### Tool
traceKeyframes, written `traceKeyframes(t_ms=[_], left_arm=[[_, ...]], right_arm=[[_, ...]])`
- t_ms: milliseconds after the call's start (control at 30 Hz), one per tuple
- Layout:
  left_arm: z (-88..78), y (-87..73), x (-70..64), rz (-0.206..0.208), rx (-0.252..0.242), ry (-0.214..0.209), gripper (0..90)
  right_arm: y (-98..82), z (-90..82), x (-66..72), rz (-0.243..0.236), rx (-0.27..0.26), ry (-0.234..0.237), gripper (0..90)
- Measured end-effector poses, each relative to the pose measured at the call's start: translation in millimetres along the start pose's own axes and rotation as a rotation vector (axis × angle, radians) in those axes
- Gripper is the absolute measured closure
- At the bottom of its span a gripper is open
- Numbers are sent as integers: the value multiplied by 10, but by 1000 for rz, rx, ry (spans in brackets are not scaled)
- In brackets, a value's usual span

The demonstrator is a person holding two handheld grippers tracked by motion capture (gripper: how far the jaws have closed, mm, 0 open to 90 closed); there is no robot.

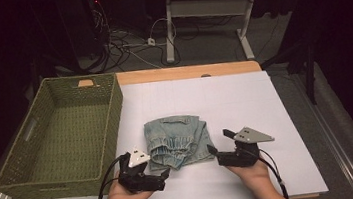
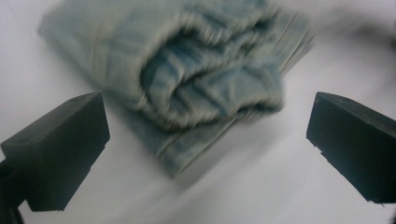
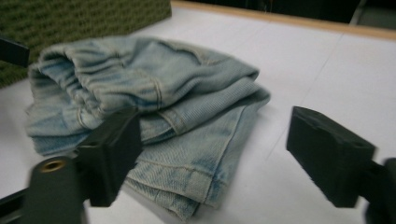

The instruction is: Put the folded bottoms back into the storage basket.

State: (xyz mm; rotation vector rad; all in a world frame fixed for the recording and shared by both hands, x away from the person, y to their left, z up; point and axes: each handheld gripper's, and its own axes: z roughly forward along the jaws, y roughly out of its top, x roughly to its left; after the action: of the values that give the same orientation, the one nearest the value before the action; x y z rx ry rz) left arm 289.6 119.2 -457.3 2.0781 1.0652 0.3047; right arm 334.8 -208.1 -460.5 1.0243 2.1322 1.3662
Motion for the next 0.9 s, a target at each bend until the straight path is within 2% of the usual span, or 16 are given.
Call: traceKeyframes(t_ms=[67, 100, 133, 233, 267, 300, 333, 367, 400, 467, 500, 533, 567, 667, 867, 900], left_arm=[[26, -45, 12, -8, 10, 6, 8], [36, -73, 17, -5, 21, 29, 151], [46, -93, 28, 0, 31, 52, 203], [142, -158, 104, -15, 79, 48, 375], [142, -158, 104, -15, 79, 48, 409], [164, -163, 109, 4, 74, 60, 453], [165, -158, 119, -5, 71, 53, 500], [165, -158, 119, -5, 71, 53, 560], [168, -161, 134, -13, 63, 38, 560], [173, -167, 123, 6, 59, 27, 664], [173, -164, 115, 12, 60, 31, 687], [172, -160, 111, 16, 63, 29, 713], [162, -158, 115, 15, 66, 23, 720], [132, -160, 109, 14, 70, 11, 735], [10, -225, 27, 46, 95, -36, 746], [-22, -246, 0, 49, 97, -47, 746]], right_arm=[[-2, 35, 6, 2, 17, -2, 255], [-9, 130, 11, 15, 69, 10, 290], [-12, 167, 13, 19, 96, 13, 357], [-33, 255, 11, 40, 178, 15, 403], [-33, 255, 11, 40, 178, 15, 403], [-54, 289, 12, 50, 230, 18, 417], [-66, 307, 12, 51, 255, 26, 419], [-66, 307, 12, 51, 255, 26, 419], [-68, 316, 12, 51, 273, 31, 431], [-70, 319, 26, 46, 275, 45, 503], [-70, 315, 36, 52, 280, 50, 557], [-71, 308, 46, 53, 277, 87, 692], [-70, 304, 59, 46, 275, 90, 719], [-69, 289, 83, 29, 273, 88, 742], [-140, 115, 186, 19, 287, 120, 742], [-175, 37, 227, 25, 295, 134, 740]])
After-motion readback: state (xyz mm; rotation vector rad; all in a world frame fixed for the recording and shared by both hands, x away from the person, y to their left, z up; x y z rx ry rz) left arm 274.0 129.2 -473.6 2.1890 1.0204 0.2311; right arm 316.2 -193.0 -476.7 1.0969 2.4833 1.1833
